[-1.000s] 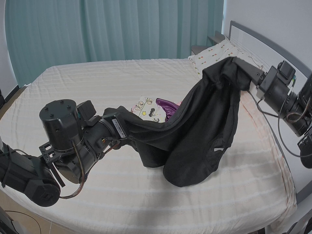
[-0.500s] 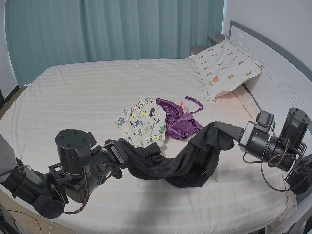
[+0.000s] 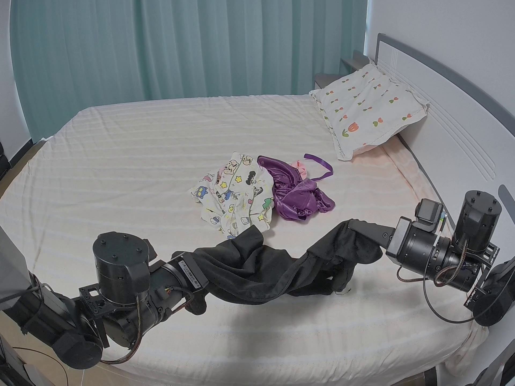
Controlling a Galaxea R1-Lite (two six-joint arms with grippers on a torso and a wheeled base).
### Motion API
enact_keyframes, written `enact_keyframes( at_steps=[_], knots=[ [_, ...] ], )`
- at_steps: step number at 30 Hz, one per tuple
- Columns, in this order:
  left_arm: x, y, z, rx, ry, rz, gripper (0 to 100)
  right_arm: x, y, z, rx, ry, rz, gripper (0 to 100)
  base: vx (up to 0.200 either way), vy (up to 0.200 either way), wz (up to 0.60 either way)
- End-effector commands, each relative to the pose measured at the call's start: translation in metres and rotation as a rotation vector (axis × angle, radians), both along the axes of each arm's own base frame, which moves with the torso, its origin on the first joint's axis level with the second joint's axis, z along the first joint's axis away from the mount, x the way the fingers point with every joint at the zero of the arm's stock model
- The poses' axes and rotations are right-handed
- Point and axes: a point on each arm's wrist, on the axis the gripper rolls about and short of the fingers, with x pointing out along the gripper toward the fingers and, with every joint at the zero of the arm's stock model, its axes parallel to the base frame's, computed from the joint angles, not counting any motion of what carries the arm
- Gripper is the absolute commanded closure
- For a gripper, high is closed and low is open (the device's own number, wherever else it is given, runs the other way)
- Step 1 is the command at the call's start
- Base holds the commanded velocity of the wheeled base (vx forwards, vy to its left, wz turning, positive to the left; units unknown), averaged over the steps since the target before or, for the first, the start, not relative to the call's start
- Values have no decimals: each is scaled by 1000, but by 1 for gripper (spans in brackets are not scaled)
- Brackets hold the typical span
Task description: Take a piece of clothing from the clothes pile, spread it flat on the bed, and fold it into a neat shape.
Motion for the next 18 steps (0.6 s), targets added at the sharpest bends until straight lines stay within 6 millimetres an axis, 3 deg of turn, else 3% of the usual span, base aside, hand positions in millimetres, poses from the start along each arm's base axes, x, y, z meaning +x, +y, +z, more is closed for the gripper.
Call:
enact_keyframes(
  at_steps=[1,10,18],
  knots=[
    [-2,2,-2,4,7,0,100,1,1,0,-1,-3,-13,100,0,0,0],
    [0,4,-2,4,7,10,100,0,3,-1,-3,1,-10,100,0,0,0],
    [4,9,0,-2,0,32,100,-1,6,-4,-12,11,-2,100,0,200,0]
  ],
)
